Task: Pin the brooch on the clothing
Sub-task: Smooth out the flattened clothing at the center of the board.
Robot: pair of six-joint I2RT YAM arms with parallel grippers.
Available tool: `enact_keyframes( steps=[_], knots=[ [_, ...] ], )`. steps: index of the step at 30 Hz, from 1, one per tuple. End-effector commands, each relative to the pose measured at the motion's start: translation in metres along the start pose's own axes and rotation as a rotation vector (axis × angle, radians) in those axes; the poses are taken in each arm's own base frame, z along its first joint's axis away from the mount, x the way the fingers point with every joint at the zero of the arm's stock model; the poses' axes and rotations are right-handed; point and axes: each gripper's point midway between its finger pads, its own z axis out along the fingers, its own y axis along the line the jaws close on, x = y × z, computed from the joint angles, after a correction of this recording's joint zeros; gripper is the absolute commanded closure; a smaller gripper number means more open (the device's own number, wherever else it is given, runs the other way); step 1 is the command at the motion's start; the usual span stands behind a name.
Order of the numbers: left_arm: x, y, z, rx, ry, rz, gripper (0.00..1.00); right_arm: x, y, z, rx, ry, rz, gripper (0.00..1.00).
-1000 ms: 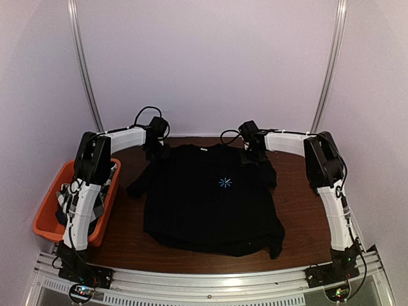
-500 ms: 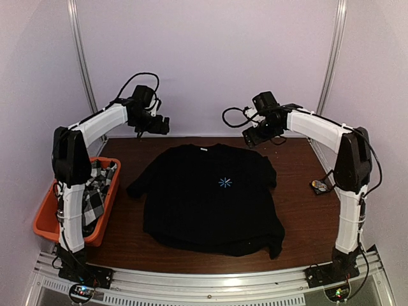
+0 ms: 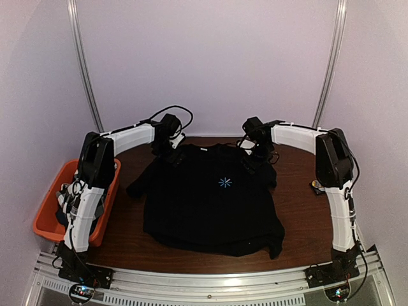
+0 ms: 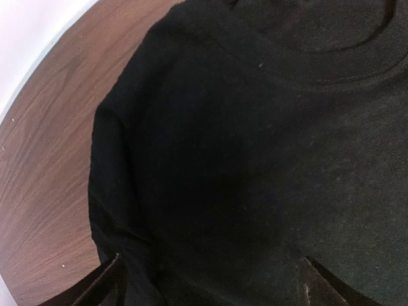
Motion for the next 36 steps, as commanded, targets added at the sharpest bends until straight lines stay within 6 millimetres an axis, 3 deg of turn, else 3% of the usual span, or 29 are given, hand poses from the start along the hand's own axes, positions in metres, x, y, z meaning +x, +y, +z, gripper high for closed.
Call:
enact_keyframes(
  steps=[1, 6, 14, 22, 25, 31, 36],
  knots=[
    [-0.018, 0.021, -0.007, -0.073, -0.052, -0.008, 0.08, -0.013, 0.002, -0.003, 0.004, -0.04, 0.013, 0.22],
    [-0.011, 0.013, 0.001, -0.04, -0.034, 0.03, 0.12, -0.021, 0.0, 0.0, 0.01, -0.054, 0.002, 0.22],
    [0.012, -0.004, 0.024, 0.03, 0.025, 0.101, 0.17, -0.017, 0.013, 0.025, -0.052, -0.021, -0.019, 0.23],
    [0.012, -0.006, 0.033, 0.033, 0.03, 0.088, 0.26, -0.022, 0.022, 0.037, -0.094, -0.042, 0.001, 0.37],
    [0.016, -0.008, 0.039, 0.03, 0.042, 0.084, 0.34, -0.022, 0.023, 0.04, -0.096, -0.046, 0.006, 0.44],
    [0.024, -0.014, 0.049, 0.027, 0.066, 0.095, 0.64, -0.009, 0.023, 0.055, -0.096, -0.007, 0.007, 0.57],
    [0.023, -0.013, 0.046, 0.014, 0.068, 0.09, 0.82, 0.001, 0.024, 0.06, -0.128, 0.013, 0.022, 0.88]
  ],
)
